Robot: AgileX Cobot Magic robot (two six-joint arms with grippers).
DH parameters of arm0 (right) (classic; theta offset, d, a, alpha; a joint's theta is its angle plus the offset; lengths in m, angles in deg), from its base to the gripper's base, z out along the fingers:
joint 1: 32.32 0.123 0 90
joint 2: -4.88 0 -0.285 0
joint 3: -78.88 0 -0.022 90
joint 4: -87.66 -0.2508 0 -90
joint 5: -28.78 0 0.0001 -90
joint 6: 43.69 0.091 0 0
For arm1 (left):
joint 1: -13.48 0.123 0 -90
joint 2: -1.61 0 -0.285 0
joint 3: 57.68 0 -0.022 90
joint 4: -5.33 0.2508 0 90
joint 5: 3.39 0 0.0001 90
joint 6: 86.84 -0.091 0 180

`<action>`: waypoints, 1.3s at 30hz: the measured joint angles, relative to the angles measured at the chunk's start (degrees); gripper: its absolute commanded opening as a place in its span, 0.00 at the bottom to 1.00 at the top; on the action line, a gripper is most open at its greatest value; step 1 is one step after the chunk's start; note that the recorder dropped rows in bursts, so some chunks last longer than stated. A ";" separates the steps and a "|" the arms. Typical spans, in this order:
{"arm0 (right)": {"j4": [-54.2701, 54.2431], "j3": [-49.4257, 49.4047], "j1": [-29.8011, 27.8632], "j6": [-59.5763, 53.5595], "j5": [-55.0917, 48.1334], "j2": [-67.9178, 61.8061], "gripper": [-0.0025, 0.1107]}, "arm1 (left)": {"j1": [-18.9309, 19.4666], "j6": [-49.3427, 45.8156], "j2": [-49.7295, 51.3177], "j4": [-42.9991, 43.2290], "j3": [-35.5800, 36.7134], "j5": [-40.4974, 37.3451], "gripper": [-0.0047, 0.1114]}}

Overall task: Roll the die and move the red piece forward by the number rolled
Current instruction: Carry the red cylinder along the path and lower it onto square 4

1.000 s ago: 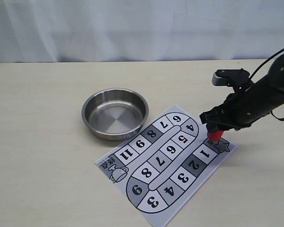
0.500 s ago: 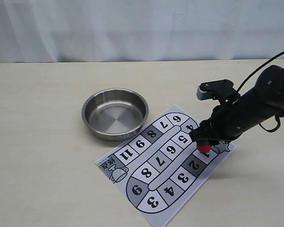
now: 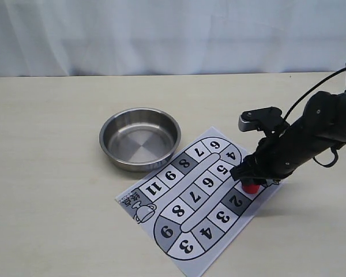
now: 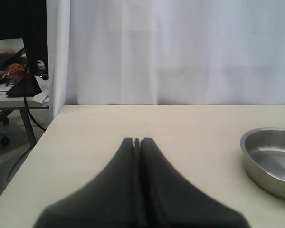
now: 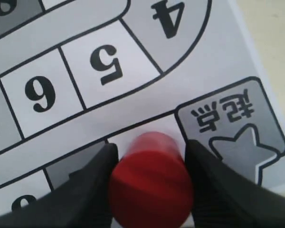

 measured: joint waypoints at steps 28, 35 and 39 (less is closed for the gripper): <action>8.66 -3.71 9.87 10.48 1.65 5.96 0.06 | 0.00 0.00 0.00 0.00 0.00 0.00 0.04; 8.77 -7.15 9.97 10.57 7.40 3.89 0.06 | 0.00 0.00 0.00 0.00 0.00 0.00 0.04; 8.77 -7.15 9.97 10.57 7.99 3.95 0.06 | 0.00 0.00 0.00 0.00 0.00 0.00 0.04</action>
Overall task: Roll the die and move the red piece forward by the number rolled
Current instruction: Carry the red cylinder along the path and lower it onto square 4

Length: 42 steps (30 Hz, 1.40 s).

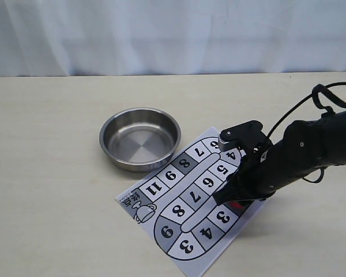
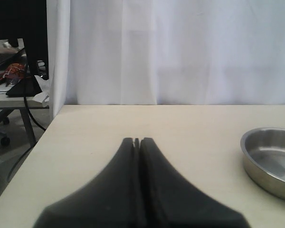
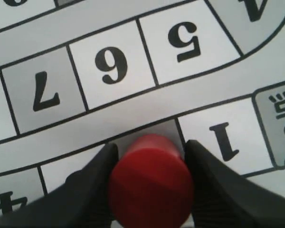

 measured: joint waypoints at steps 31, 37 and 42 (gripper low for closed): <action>-1.11 -1.85 7.19 -1.22 -2.54 1.96 0.42 | 0.00 0.00 0.00 0.00 0.00 0.00 0.04; -1.11 -1.74 7.19 0.06 -1.73 2.45 0.69 | 0.00 0.00 0.00 0.00 0.00 0.00 0.04; -1.11 -1.74 7.19 0.78 0.12 4.62 0.72 | 0.00 0.00 0.00 0.00 0.00 0.00 0.04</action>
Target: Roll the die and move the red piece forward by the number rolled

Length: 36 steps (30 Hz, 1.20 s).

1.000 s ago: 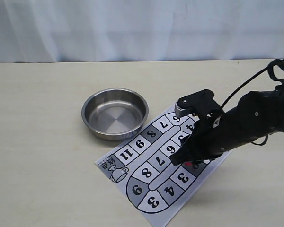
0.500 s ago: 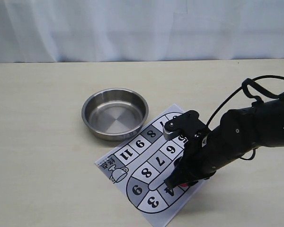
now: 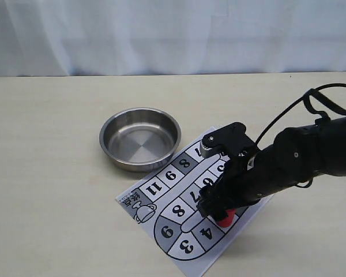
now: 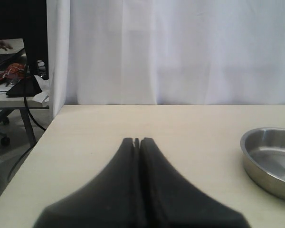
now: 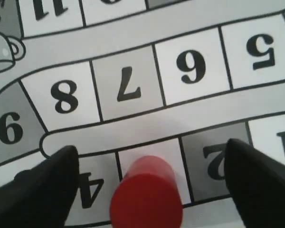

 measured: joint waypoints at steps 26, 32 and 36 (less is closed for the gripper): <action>4.23 4.98 -23.70 6.45 -5.21 4.06 0.08 | 0.00 0.00 0.00 0.00 0.00 0.00 0.04; 11.44 9.82 -27.57 6.61 -15.43 4.06 0.06 | 0.00 0.00 0.00 0.00 0.00 0.00 0.04; 14.05 10.60 -27.85 6.75 -17.15 4.06 0.06 | 0.00 0.00 0.00 0.00 0.00 0.00 0.04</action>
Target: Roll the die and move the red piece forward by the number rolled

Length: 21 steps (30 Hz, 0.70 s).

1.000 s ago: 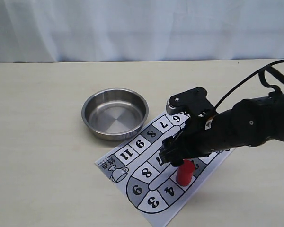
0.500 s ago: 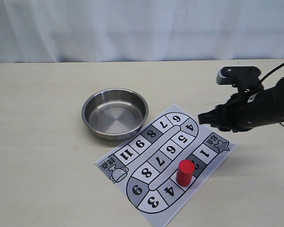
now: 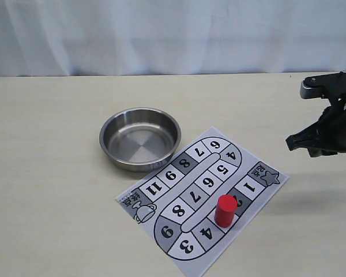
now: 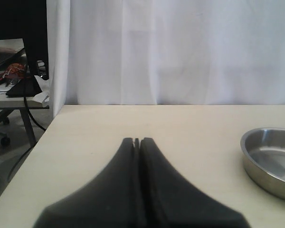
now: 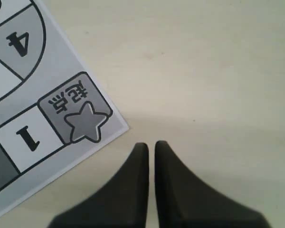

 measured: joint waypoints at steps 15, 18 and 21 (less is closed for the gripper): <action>0.53 0.41 -1.09 0.27 -4.78 7.39 0.06 | 0.00 0.00 0.00 -0.11 0.00 0.00 0.04; 0.53 -0.62 -1.09 0.05 -4.78 13.36 0.06 | 0.00 0.00 0.00 -0.25 0.00 0.00 0.04; 0.53 -2.31 -1.09 -0.05 -4.91 19.95 0.06 | 0.00 0.00 0.00 -0.25 0.00 0.00 0.04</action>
